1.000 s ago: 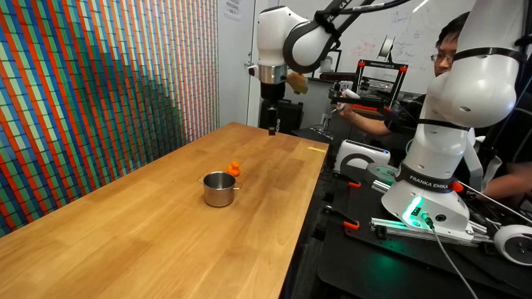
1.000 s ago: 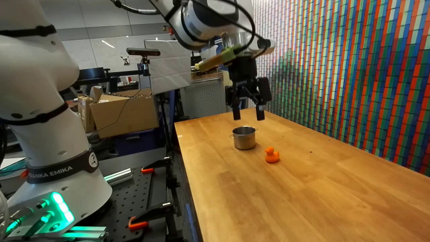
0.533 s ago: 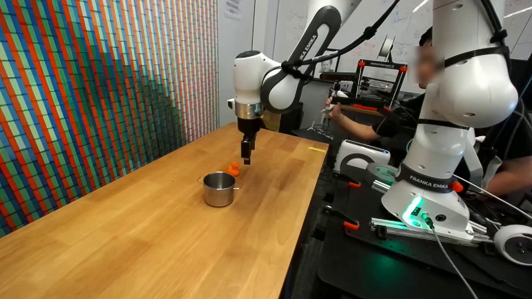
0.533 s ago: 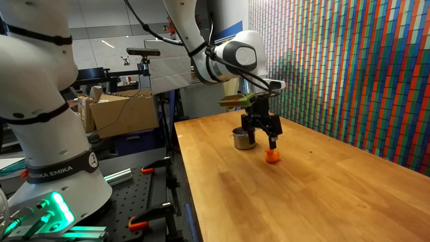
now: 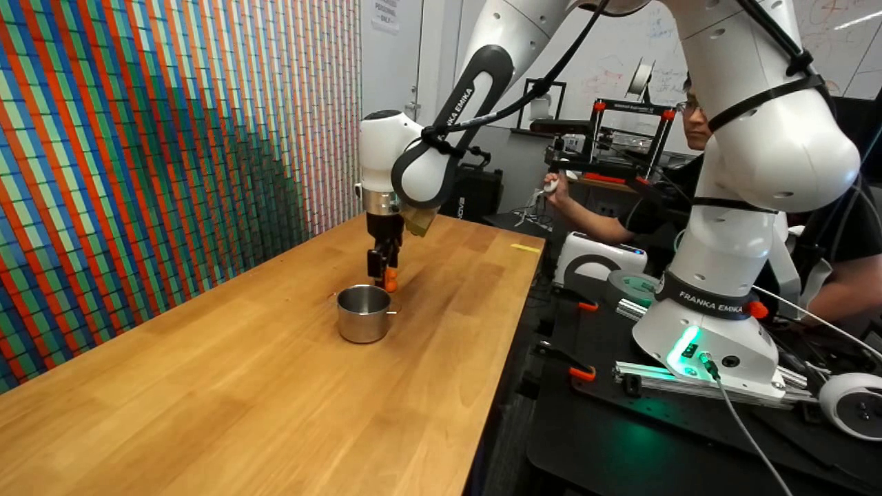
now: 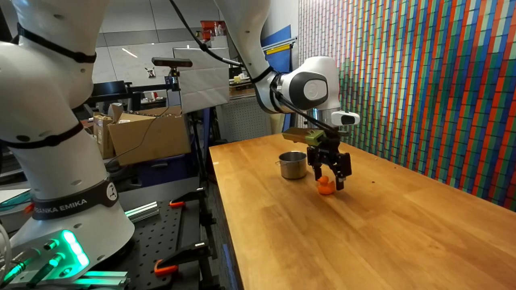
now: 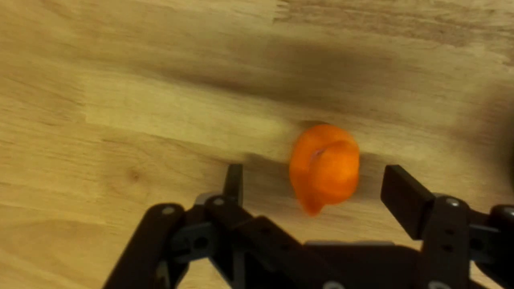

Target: Put the orange rubber duck in the pot

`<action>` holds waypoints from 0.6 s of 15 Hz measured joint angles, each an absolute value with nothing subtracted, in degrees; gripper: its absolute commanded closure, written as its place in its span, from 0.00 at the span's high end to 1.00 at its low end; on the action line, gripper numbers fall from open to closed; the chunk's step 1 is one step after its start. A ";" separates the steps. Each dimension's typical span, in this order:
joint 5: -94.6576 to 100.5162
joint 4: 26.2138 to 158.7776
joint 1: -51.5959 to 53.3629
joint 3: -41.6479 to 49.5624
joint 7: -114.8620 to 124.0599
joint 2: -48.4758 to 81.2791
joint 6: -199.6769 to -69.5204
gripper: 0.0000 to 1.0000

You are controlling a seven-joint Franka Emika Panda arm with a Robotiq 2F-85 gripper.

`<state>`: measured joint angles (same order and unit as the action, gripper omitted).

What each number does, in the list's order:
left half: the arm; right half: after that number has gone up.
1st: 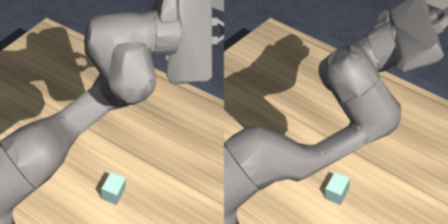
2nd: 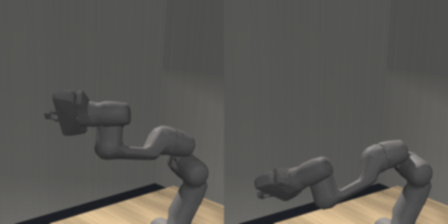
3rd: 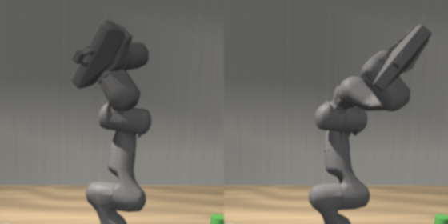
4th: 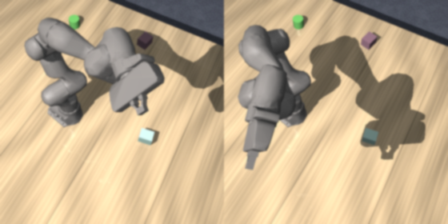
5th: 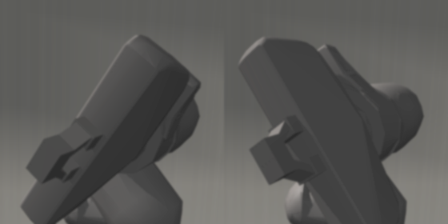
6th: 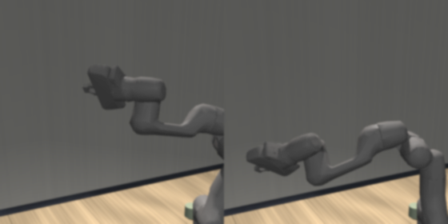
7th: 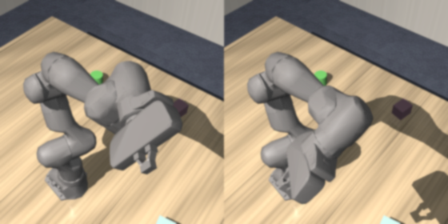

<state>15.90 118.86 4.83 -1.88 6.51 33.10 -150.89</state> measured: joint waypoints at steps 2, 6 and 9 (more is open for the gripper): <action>13.98 117.62 4.84 -2.08 6.31 34.26 -150.83 0.42; 9.39 116.68 4.79 -2.72 5.46 35.28 -149.66 0.16; 5.65 116.86 3.56 -2.78 3.34 35.00 -148.14 0.16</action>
<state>5.65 116.86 3.56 -2.78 3.34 35.00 -148.14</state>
